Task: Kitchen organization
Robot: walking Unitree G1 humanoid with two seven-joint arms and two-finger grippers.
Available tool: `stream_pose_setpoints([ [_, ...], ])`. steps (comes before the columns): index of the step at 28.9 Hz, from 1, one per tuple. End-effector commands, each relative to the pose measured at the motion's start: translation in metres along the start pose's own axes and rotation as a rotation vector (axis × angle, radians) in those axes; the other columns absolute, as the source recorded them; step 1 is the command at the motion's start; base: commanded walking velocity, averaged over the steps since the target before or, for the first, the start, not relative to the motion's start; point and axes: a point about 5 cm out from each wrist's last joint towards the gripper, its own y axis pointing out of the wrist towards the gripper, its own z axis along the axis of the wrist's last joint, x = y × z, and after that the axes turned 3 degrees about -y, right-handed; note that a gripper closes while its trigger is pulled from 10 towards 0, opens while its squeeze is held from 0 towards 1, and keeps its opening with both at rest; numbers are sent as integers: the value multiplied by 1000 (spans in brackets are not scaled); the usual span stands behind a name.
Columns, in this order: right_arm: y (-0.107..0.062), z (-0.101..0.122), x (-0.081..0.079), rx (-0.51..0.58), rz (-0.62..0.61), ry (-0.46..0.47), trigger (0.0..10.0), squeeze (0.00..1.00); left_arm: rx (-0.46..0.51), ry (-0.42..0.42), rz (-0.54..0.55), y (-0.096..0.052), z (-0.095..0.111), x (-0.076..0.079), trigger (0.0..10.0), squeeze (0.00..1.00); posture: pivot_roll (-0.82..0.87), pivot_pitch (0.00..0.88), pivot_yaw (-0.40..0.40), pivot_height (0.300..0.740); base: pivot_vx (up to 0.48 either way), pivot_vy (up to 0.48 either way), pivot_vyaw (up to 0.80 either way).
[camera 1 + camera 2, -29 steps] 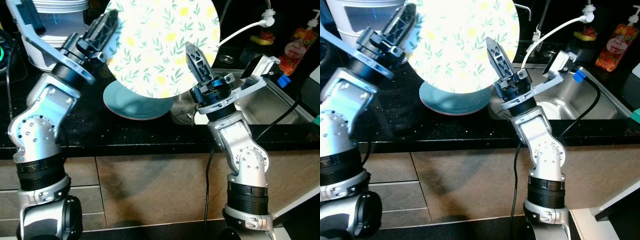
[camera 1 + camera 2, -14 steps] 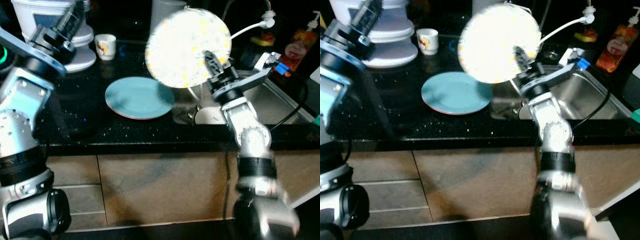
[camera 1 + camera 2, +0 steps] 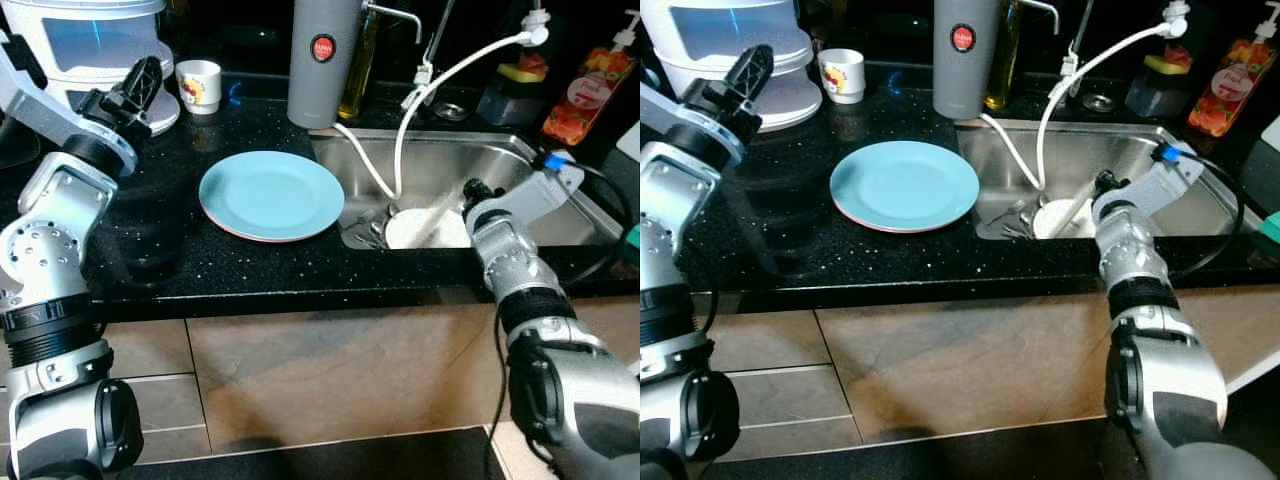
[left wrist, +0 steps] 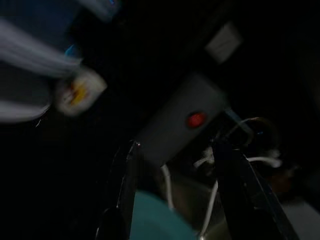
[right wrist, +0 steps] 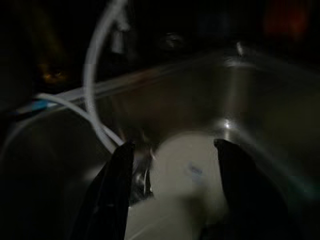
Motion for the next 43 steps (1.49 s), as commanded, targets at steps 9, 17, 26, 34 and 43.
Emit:
stream_pose_setpoints([
  [9,-11,28,-35,326,141,-416,10000,0,-311,146,351,11,-61,-32,10000,0,102,0,-95,740,0,0,0],
  [17,-46,-2,-88,324,514,-248,10000,0,-365,93,450,6,-70,-46,10000,0,99,0,-93,740,0,0,0],
  [26,-77,-34,-137,157,788,64,10000,0,-264,121,403,14,-56,-34,10000,0,109,0,-97,740,0,0,0],
  [34,-84,-39,-161,45,836,187,10000,0,-162,197,362,15,-36,-23,10000,0,121,0,-107,740,0,0,0],
  [43,-48,-6,-109,58,655,35,10000,0,-306,293,249,33,-60,6,10000,0,80,32,-109,740,0,0,0],
])
